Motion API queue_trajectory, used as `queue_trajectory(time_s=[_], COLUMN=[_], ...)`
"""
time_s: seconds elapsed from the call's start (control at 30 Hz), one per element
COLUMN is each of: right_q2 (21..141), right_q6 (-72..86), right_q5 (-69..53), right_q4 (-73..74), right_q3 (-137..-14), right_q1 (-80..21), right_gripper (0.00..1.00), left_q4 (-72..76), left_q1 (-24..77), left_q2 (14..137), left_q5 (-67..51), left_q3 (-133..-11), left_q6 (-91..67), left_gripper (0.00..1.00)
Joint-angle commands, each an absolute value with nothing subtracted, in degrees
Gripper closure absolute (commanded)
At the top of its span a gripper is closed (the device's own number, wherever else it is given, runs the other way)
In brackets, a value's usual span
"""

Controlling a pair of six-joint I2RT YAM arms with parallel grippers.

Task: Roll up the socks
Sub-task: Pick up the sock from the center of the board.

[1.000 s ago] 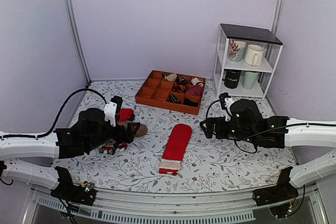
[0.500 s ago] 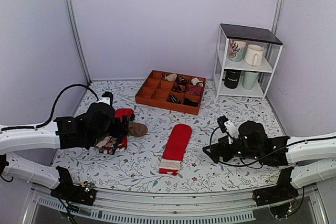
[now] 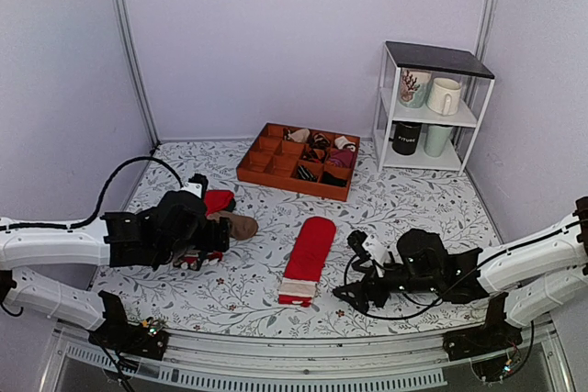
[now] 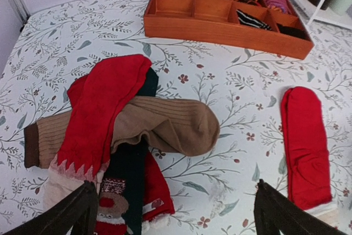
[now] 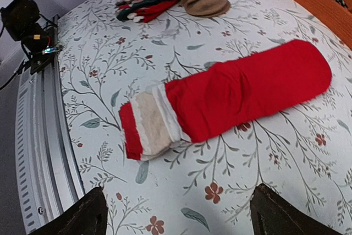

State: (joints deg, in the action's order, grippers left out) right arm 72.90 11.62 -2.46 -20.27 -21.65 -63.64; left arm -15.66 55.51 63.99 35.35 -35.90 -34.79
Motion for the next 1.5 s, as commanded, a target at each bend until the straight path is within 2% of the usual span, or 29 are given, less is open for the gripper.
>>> queue_trajectory(time_s=[0.0, 0.13, 0.27, 0.33, 0.4, 0.43, 0.6, 0.8, 1.03, 1.2, 1.37, 1.47], right_q2=[77.7, 84.4, 90.8, 93.2, 94.6, 94.8, 97.3, 101.2, 104.9, 106.7, 106.4, 105.2], right_q6=[5.8, 2.5, -3.8, -5.7, -7.5, -8.3, -10.3, -11.4, -12.3, -9.8, -5.7, -2.1], right_q5=[-6.8, -9.9, -11.6, -12.1, -12.3, -12.6, -13.8, -12.7, -7.0, -4.9, -3.4, -4.0], right_q4=[-27.9, -34.6, -34.9, -35.1, -35.5, -35.5, -35.2, -35.4, -37.8, -37.8, -36.7, -34.9], right_q3=[-24.5, -26.1, -30.5, -31.8, -32.5, -32.8, -33.7, -34.4, -34.0, -32.8, -31.3, -31.2], right_q1=[-65.6, -67.7, -70.6, -70.9, -70.9, -70.9, -70.9, -70.9, -70.9, -70.9, -70.9, -70.9], right_gripper=[0.10, 0.12, 0.15, 0.16, 0.18, 0.18, 0.22, 0.26, 0.30, 0.46, 0.76, 0.83], left_q4=[-10.6, -8.0, -5.3, -3.5, -1.8, -1.1, 2.3, 2.9, 5.2, 7.8, 12.4, 15.0], left_q1=[56.2, 56.3, 57.6, 58.1, 58.5, 58.6, 58.7, 58.7, 58.7, 58.7, 58.7, 58.7], left_q2=[61.7, 61.9, 62.9, 62.9, 62.5, 62.0, 59.6, 59.9, 61.6, 62.0, 62.5, 63.9], left_q5=[31.8, 29.6, 27.5, 26.4, 24.8, 24.3, 22.3, 20.0, 16.7, 12.9, 7.3, 3.9], left_q3=[-33.7, -31.9, -30.2, -29.3, -28.5, -28.1, -25.4, -25.1, -25.4, -24.8, -22.2, -21.2], left_q6=[-32.0, -32.0, -29.1, -27.9, -26.7, -26.5, -25.2, -25.2, -22.8, -20.1, -17.5, -16.1], left_gripper=[0.00, 0.01, 0.02, 0.07, 0.21, 0.24, 0.23, 0.16, 0.13, 0.14, 0.14, 0.17])
